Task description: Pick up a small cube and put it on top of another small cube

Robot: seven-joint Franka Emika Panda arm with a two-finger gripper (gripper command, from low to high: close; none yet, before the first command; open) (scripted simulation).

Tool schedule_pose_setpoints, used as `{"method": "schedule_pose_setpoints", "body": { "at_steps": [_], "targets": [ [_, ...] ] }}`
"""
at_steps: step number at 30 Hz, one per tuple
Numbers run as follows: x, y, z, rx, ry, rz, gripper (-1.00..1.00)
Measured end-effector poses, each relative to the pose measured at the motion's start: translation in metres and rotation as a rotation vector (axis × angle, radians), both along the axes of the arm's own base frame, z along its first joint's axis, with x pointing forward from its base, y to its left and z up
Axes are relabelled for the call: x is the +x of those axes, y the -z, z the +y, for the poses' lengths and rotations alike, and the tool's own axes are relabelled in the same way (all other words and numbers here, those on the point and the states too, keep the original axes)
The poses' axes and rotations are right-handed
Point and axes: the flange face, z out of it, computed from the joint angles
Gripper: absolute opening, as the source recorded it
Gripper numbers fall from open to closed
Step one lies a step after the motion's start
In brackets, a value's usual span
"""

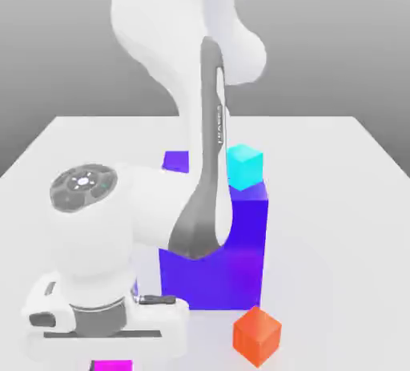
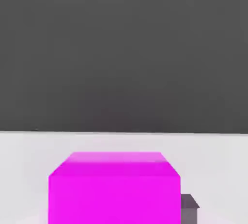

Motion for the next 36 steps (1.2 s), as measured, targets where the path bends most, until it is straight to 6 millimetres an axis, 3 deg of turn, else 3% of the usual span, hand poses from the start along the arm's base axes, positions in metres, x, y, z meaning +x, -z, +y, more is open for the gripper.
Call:
{"method": "schedule_pose_setpoints", "body": {
  "at_steps": [6, 25, 27, 32, 33, 36],
  "targets": [
    [-0.031, -0.023, -0.013, 0.026, 0.242, 0.003, -1.00],
    [-0.147, -0.061, -0.041, 0.010, 1.098, 0.002, -1.00],
    [-0.154, -0.055, -0.040, 0.002, 1.150, -0.001, -1.00],
    [-0.155, -0.006, -0.039, 0.000, 1.165, -0.001, -1.00],
    [-0.156, 0.001, -0.039, 0.000, 1.166, -0.001, 1.00],
    [-0.156, 0.001, -0.039, 0.000, 1.166, -0.001, 1.00]
  ]
}}
